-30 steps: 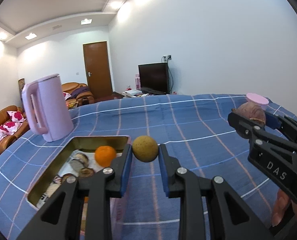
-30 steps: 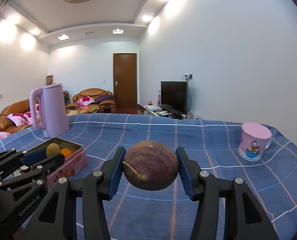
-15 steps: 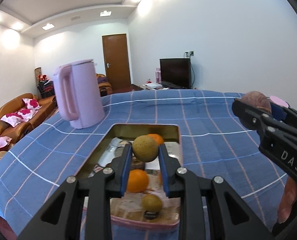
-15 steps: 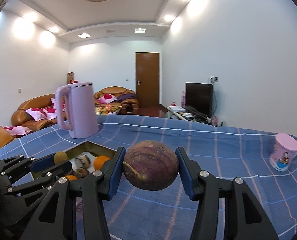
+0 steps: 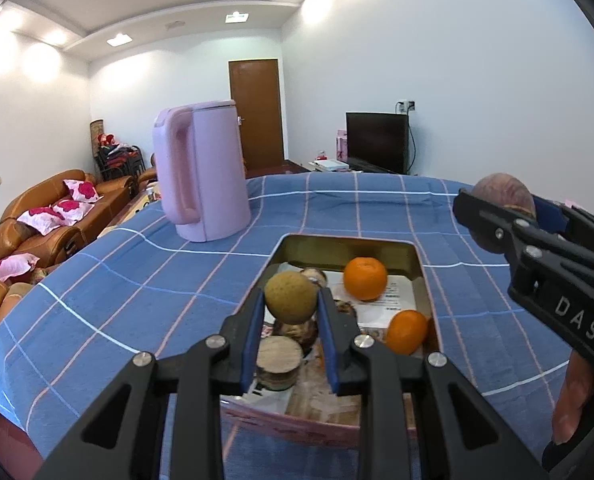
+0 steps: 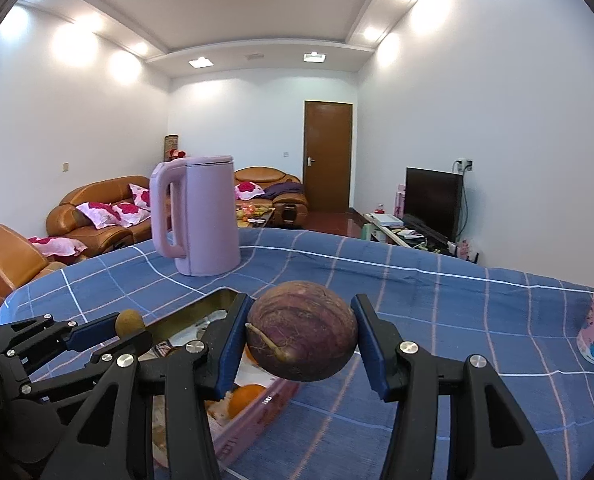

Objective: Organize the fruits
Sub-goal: 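Carry the yellow fruit over the tin with the left gripper while the right gripper carries the purple fruit there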

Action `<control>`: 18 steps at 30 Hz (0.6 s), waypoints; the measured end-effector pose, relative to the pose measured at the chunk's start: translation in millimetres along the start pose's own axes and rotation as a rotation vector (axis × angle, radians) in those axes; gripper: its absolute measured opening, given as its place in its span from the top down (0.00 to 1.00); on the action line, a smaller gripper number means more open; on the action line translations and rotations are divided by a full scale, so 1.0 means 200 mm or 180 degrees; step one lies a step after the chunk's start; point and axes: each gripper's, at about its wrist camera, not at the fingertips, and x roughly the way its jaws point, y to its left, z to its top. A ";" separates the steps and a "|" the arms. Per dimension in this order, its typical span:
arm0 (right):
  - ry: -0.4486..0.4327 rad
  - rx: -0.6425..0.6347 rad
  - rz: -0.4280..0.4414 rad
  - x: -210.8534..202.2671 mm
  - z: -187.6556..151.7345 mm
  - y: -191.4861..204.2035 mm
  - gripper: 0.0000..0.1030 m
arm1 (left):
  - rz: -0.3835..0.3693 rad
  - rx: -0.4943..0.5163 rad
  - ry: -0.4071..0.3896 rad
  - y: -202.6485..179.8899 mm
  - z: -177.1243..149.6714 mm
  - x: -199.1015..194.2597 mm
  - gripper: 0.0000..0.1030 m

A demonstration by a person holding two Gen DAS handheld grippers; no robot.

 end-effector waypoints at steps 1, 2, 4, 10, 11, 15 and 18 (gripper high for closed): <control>0.0003 -0.0008 0.0013 0.01 0.00 0.01 0.49 | 0.0007 -0.0007 0.0001 0.01 0.00 0.00 0.73; 0.0010 -0.0018 0.0030 0.02 0.00 0.02 0.49 | 0.0016 -0.0011 0.0005 0.02 -0.01 0.01 0.73; 0.0023 -0.0031 0.0051 0.03 0.01 0.04 0.49 | 0.0028 -0.0014 0.0022 0.03 -0.01 0.02 0.73; 0.0119 -0.0024 0.0129 0.09 0.00 0.08 0.49 | 0.0036 -0.0031 0.0121 0.06 -0.03 0.05 0.73; 0.0148 -0.0019 0.0139 0.10 -0.01 0.08 0.49 | 0.0035 -0.0039 0.0132 0.06 -0.03 0.05 0.73; 0.0243 0.0019 0.0166 0.14 -0.02 0.09 0.49 | 0.0036 -0.0029 0.0149 0.07 -0.04 0.06 0.73; 0.0309 0.0021 0.0167 0.17 -0.03 0.10 0.49 | 0.0015 -0.0012 0.0183 0.06 -0.04 0.07 0.73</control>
